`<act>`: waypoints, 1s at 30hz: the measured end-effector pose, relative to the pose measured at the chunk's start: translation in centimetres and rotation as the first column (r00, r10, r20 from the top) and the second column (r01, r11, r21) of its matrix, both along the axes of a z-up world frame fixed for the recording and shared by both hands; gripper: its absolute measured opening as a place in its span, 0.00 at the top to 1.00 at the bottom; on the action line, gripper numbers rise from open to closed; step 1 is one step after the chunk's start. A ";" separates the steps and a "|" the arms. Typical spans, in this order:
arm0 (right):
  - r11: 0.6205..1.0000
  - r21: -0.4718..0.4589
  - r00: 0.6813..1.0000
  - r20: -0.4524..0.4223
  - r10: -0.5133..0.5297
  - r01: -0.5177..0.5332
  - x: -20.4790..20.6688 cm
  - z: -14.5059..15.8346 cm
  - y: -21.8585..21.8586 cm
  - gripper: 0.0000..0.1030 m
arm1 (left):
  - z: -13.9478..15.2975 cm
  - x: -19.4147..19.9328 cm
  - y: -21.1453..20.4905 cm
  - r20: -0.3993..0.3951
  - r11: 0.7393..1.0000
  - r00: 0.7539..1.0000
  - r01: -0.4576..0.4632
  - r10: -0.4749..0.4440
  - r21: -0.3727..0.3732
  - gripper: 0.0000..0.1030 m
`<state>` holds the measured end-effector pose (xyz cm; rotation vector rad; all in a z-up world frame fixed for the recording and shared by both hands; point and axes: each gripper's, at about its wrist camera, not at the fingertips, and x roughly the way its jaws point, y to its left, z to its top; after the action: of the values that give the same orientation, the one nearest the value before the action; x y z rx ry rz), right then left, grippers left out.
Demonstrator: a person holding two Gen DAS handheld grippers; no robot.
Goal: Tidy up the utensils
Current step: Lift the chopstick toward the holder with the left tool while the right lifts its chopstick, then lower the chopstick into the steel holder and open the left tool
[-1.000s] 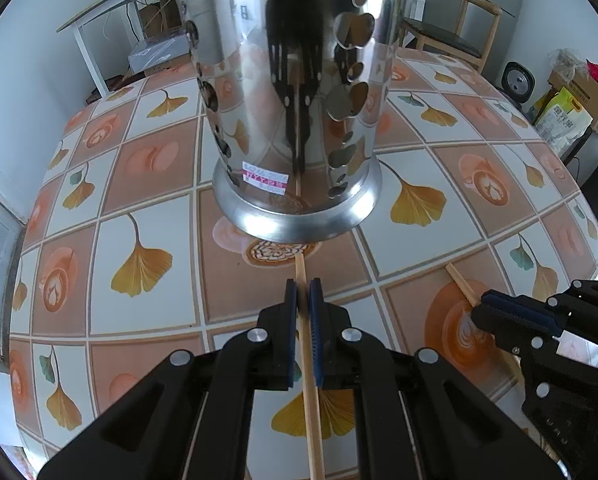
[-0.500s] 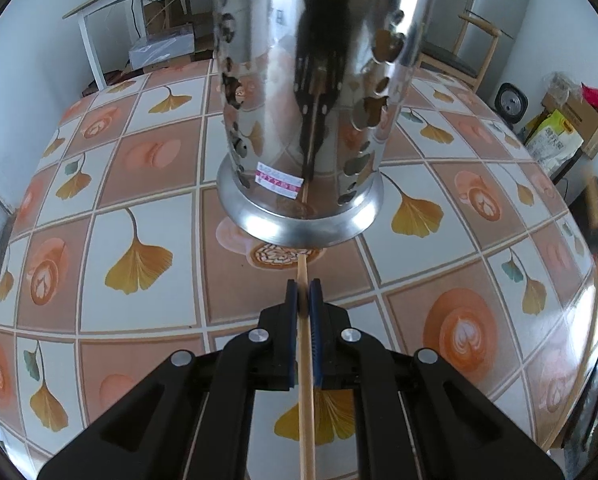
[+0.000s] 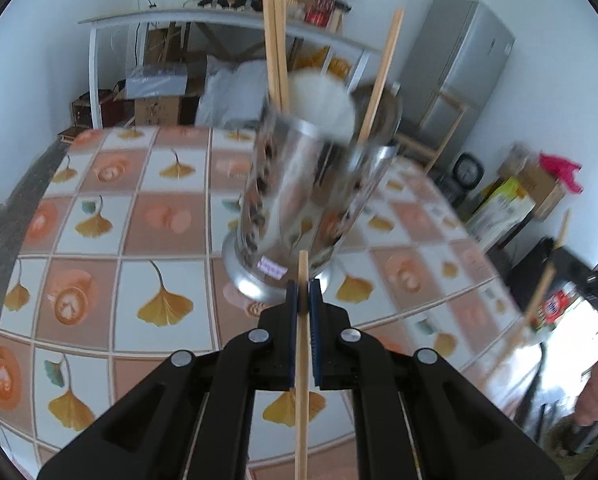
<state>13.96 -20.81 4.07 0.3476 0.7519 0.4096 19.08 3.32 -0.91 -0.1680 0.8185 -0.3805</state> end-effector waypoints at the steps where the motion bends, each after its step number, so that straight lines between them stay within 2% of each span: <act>1: 1.000 0.001 1.000 0.007 -0.001 0.001 -0.1 0.2 0.0 0.96 | 0.6 -0.3 0.2 0.010 1.000 1.000 0.000 0.000 -0.011 0.95; 7: 1.000 -0.011 0.999 0.036 -0.003 0.004 -0.4 1.0 -0.1 0.96 | 5.4 -2.8 2.8 0.098 0.996 0.995 -0.013 0.022 -0.092 0.95; 10: 1.000 -0.018 0.999 0.044 -0.009 0.010 -0.4 1.2 -0.1 0.96 | 8.1 -3.8 3.8 0.171 0.995 0.985 -0.023 0.040 -0.099 0.95; 18: 0.999 -0.020 0.999 0.038 -0.025 0.026 -0.4 1.0 -0.5 0.96 | 15.7 -4.0 4.8 0.342 0.989 0.938 -0.005 0.056 -0.148 0.95; 23: 0.999 -0.020 0.999 0.037 -0.028 0.029 -0.4 1.1 -0.7 0.96 | 19.7 -3.3 4.8 0.411 0.984 0.910 0.034 0.042 -0.176 0.95; 30: 0.999 -0.020 0.999 0.029 -0.031 0.032 -0.4 0.9 -1.0 0.96 | 22.8 -2.0 4.4 0.494 0.982 0.868 0.039 0.057 -0.183 0.95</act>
<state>13.54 -21.81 4.99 0.3334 0.7212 0.3767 17.03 7.75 21.87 -0.2366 0.2672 -0.4670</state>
